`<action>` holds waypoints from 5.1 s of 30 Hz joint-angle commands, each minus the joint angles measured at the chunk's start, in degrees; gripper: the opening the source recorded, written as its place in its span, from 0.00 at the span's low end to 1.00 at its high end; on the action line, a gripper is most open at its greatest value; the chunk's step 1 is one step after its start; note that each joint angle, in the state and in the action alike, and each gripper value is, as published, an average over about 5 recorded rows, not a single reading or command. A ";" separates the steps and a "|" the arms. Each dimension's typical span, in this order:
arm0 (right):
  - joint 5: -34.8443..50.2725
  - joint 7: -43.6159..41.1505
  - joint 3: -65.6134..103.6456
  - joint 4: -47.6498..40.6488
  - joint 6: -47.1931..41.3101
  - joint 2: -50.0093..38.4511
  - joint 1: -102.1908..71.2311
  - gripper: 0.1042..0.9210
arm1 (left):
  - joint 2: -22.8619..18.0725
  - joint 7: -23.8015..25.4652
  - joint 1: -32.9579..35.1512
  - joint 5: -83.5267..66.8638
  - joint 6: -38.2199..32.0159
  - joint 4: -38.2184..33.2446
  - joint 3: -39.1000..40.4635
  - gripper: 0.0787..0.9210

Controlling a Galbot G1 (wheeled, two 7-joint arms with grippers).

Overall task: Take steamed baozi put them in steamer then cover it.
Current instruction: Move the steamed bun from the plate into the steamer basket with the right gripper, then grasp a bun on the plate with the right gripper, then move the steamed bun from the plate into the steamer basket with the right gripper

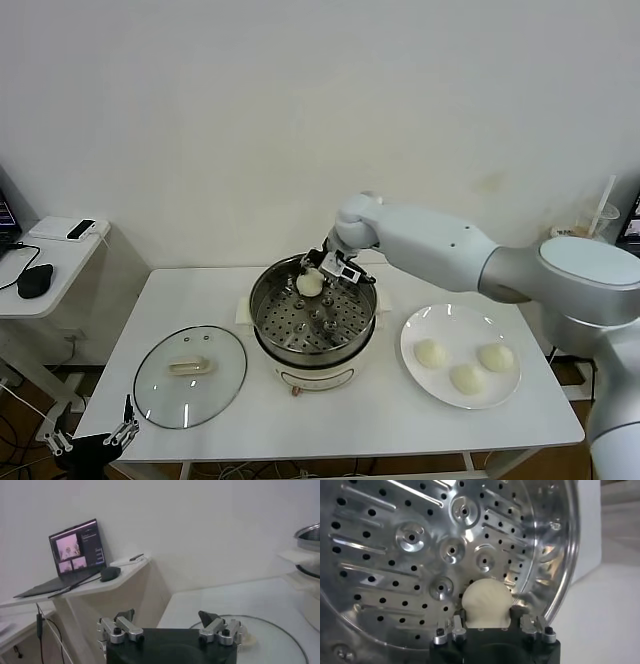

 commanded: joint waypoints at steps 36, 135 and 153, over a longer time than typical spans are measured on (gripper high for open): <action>20.72 -17.27 3.34 34.98 -42.73 -45.27 4.42 0.88 | 4.51 0.60 -1.84 -3.98 1.90 -1.22 -2.02 0.88; 42.77 -8.50 4.52 36.34 -55.86 -24.22 13.85 0.59 | 5.01 0.89 -2.99 -3.81 2.78 -1.13 -1.96 0.88; 43.37 -2.31 4.07 17.72 -59.38 -0.36 1.21 0.59 | 4.17 0.76 -2.65 -3.98 2.60 -1.09 -3.99 0.88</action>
